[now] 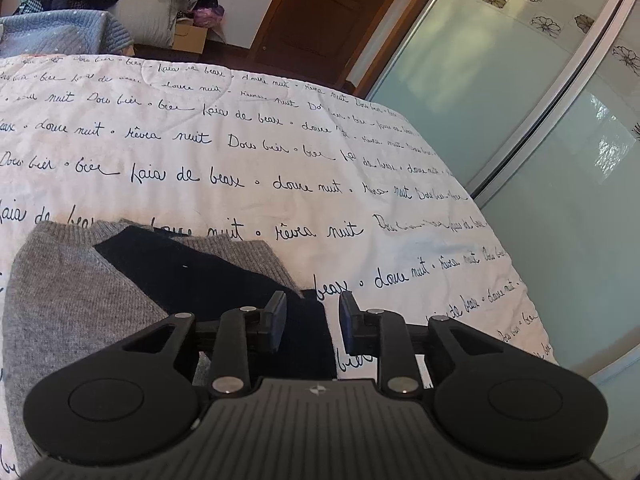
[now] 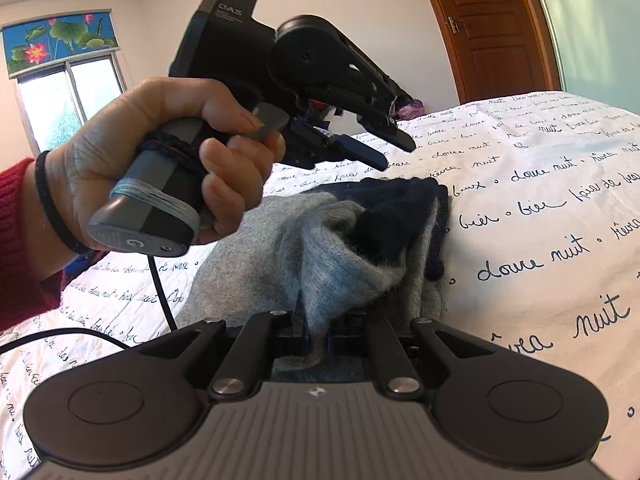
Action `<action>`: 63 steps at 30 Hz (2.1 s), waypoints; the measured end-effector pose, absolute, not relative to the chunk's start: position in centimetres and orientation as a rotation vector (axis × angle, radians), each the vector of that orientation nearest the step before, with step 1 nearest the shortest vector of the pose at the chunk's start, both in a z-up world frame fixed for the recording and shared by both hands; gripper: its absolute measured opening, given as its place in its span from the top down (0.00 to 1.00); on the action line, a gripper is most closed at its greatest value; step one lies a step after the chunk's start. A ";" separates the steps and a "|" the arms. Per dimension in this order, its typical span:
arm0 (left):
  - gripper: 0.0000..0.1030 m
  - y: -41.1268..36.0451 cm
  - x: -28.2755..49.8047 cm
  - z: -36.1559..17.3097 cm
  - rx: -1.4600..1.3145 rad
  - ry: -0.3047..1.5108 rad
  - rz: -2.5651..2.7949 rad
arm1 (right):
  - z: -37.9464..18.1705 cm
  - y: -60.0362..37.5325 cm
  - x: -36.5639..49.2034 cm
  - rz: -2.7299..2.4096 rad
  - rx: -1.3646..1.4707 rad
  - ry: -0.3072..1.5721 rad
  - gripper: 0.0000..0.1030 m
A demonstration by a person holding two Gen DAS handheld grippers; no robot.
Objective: Fold small clothes
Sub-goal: 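Lay the folded edge down on the sweater and open both grippers, then move both open grippers to the folded sweater's other side edge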
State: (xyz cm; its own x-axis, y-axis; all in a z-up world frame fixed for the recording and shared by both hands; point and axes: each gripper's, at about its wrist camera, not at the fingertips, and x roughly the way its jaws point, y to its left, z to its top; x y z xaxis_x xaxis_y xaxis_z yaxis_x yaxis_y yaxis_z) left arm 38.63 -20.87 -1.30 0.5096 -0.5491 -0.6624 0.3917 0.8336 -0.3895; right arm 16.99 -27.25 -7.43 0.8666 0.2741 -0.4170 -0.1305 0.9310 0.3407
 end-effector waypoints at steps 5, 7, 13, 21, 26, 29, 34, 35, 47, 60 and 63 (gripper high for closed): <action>0.65 -19.4 37.8 -1.1 -0.178 0.853 -0.543 | -7.6 -27.6 17.2 0.218 0.328 0.493 0.92; 0.62 -18.6 37.3 -1.1 -0.171 0.840 -0.533 | -7.8 -27.8 17.2 0.219 0.345 0.501 0.92; 0.47 -16.1 35.3 -1.5 -0.139 0.825 -0.471 | -8.4 -28.4 17.3 0.216 0.381 0.528 0.92; 0.39 -14.5 32.1 -2.3 -0.039 0.792 -0.367 | -9.1 -29.3 17.5 0.209 0.457 0.559 0.90; 0.32 -14.2 30.1 -2.4 0.001 0.761 -0.355 | -9.3 -29.9 17.3 0.204 0.503 0.567 0.89; 0.25 -14.3 29.0 -2.4 0.034 0.738 -0.345 | -9.5 -30.2 17.2 0.200 0.524 0.576 0.89; 0.24 -13.7 28.0 -2.8 0.037 0.739 -0.343 | -9.7 -30.8 17.0 0.195 0.562 0.590 0.89; 0.24 -13.6 27.9 -2.8 0.039 0.737 -0.341 | -9.7 -30.8 16.9 0.194 0.566 0.591 0.89; 0.15 -8.7 27.1 -1.7 0.037 0.651 -0.304 | -9.1 -32.9 15.4 0.212 0.568 0.634 0.73; 0.10 -1.4 36.0 -4.7 -0.303 0.851 -0.412 | -7.0 -39.1 24.9 0.261 0.660 0.585 0.25; 0.10 -0.8 37.4 -5.8 -0.379 0.875 -0.454 | -8.4 -39.6 28.4 0.289 0.724 0.637 0.25</action>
State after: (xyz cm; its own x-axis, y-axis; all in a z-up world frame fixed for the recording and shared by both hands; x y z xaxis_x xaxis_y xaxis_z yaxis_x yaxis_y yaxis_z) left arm 37.44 -0.81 -5.83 0.5577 -0.5252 -0.6428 0.2233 0.8408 -0.4932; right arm 28.44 -39.57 -8.37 0.7752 0.4544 -0.4389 -0.0303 0.7207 0.6926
